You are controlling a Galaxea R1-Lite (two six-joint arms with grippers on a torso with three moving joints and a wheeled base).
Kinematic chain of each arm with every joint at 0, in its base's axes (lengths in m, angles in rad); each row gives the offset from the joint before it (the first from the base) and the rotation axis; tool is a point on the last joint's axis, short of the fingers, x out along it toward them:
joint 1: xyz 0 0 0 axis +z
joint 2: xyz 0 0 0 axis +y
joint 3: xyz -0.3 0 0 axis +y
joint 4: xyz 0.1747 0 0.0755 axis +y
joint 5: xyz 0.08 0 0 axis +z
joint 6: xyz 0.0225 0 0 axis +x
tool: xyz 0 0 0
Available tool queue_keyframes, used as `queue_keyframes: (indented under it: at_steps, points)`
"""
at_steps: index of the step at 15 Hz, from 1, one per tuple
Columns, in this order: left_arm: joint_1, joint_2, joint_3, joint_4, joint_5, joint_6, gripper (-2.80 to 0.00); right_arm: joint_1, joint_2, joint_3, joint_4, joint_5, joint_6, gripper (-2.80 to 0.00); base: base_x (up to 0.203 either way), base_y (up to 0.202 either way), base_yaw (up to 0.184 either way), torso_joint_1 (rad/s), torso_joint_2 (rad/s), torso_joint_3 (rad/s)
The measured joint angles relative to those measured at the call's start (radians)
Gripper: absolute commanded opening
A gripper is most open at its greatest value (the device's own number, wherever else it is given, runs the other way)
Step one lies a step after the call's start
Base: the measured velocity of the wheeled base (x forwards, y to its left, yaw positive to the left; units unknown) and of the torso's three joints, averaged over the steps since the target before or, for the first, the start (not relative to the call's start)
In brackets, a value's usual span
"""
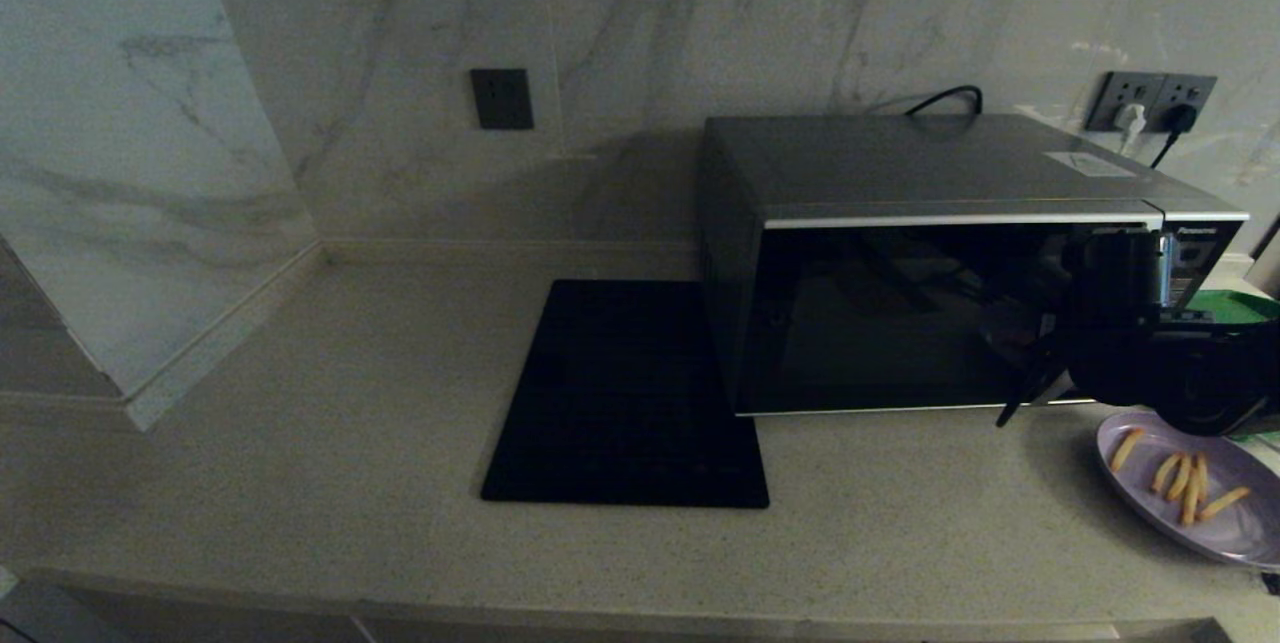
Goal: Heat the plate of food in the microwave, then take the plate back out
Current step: Open the microwave oven
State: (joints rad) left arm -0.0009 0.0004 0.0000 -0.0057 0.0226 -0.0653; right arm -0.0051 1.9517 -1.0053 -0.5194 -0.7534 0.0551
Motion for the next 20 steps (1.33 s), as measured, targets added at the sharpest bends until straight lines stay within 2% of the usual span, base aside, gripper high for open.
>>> queue_keyframes:
  at_steps: [12,20]
  points:
    - [0.001,0.0,0.0,0.0,0.0,0.0,-2.8,0.028,-0.017,0.049,-0.066,-0.008,-0.01,-2.8,0.0,0.0,0.0,0.0,0.0,0.0]
    - [0.0,0.0,0.0,0.0,0.0,0.0,-2.8,0.031,-0.026,0.061,-0.067,-0.158,-0.013,-2.8,0.0,0.0,0.0,0.0,0.0,0.0]
